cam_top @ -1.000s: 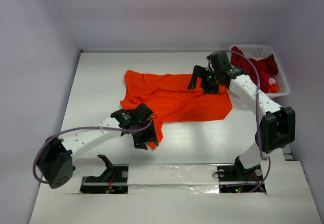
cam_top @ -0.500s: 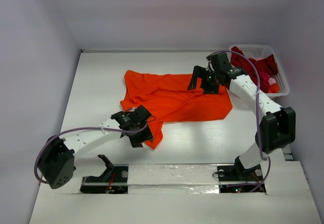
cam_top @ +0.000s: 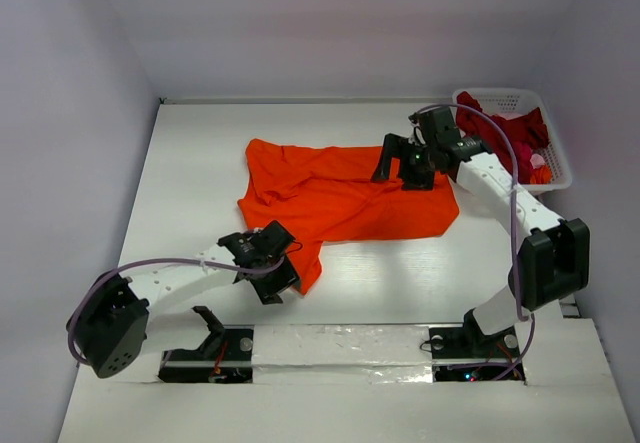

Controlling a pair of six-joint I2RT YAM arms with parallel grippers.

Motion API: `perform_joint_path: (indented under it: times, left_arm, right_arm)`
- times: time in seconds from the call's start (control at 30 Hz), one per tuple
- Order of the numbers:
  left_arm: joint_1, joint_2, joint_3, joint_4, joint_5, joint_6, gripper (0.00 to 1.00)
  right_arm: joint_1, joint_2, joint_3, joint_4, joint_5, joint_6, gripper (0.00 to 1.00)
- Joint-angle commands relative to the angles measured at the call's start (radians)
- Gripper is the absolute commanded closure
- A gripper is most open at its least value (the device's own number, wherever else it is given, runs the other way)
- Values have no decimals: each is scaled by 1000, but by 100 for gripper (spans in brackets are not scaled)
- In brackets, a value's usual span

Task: Fold and stack the t-shirts
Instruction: Grap the side of the flattened tshirt closest away from the robot with both arms

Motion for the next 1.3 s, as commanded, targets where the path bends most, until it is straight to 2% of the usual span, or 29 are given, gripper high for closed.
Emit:
perform_joint_path:
  times: [0.0,0.37,0.5,0.63,0.8,1.0,1.1,1.27]
  left_arm:
    - [4,5,-10,42,-8,-45,52]
    - [4,77,13,79,-77,-76,52]
    - [4,43,-16,62,-77,-114,52]
    - [4,-14,-24,7,-144,-151,51]
    - [4,11,-50,26,-143,-156,52]
    - [4,63,-37,62,-134,-143,55]
    - [4,85,-30,71,-141,-140,60]
    - [4,131,-19,102,-143,-130,60]
  right_arm:
    - [5,-54,-8,11,-18,-8,1]
    - [5,-71,-8,7,-28,-10,1]
    - [5,-77,-14,13,-35,-10,1]
    - [5,-76,-15,19,-44,-5,1]
    - [5,-71,-18,27,-55,-1,2]
    - [5,-74,-12,22,-53,-2,2]
    - [5,-76,-11,24,-58,-4,2]
    - [5,-79,-14,21,-55,-5,2]
